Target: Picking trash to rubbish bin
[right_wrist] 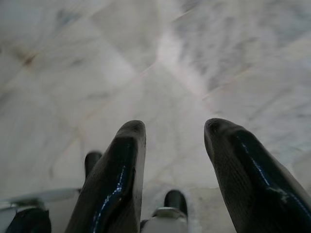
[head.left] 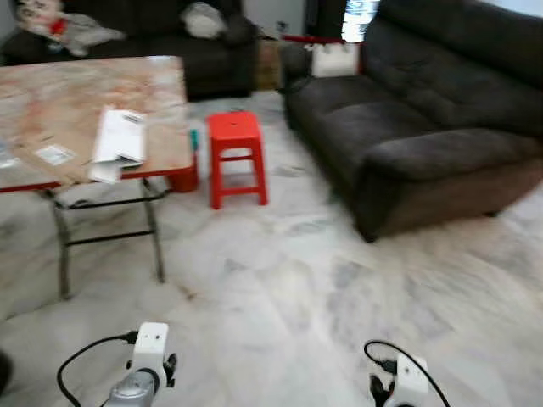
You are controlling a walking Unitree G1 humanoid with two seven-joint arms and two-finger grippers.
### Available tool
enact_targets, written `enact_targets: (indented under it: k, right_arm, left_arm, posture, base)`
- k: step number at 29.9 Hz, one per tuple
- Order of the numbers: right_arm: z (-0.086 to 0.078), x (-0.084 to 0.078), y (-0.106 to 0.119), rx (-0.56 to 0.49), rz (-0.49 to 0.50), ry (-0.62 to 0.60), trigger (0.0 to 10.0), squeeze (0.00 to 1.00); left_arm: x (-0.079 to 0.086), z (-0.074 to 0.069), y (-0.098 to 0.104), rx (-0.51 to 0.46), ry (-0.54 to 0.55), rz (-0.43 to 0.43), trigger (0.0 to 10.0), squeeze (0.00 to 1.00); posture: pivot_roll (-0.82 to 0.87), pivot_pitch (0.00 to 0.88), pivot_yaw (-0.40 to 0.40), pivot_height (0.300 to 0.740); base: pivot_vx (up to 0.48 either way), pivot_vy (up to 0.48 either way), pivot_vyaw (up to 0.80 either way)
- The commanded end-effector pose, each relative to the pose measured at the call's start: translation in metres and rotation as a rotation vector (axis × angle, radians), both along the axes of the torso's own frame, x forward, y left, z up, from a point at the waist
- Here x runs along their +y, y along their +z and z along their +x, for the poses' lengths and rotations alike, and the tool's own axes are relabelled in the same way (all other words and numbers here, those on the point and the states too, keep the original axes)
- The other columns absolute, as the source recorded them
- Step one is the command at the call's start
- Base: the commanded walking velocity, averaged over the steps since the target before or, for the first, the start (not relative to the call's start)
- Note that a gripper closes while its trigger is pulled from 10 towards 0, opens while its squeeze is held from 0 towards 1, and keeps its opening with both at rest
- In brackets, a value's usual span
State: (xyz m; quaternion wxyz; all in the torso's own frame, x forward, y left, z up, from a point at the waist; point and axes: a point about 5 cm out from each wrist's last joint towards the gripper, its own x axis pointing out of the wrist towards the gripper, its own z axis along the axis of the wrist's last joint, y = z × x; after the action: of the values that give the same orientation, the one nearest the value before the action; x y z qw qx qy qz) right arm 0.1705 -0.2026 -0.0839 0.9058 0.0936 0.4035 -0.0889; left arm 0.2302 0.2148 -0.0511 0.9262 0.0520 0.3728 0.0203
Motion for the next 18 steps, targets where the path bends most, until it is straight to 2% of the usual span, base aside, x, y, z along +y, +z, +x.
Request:
enact_targets:
  k: [1,18]
  right_arm:
    - [-0.0001,-0.0011,0.0001,0.001,-0.001,-0.004,10.0,0.00]
    - [-0.0002,0.0020,-0.0004,0.002,0.007,0.005,10.0,0.00]
  left_arm:
    - [0.0029,-0.0044,-0.0027,0.022,0.015,-0.001,10.0,0.00]
    - [0.0058,-0.0049,-0.0023,0.020,0.026,0.002,10.0,0.00]
  posture:
    - [0.10,0.033,-0.004,0.740]
    - [0.12,0.044,-0.002,0.740]
  base:
    - [0.000,0.000,0.80]
    - [0.000,0.000,0.80]
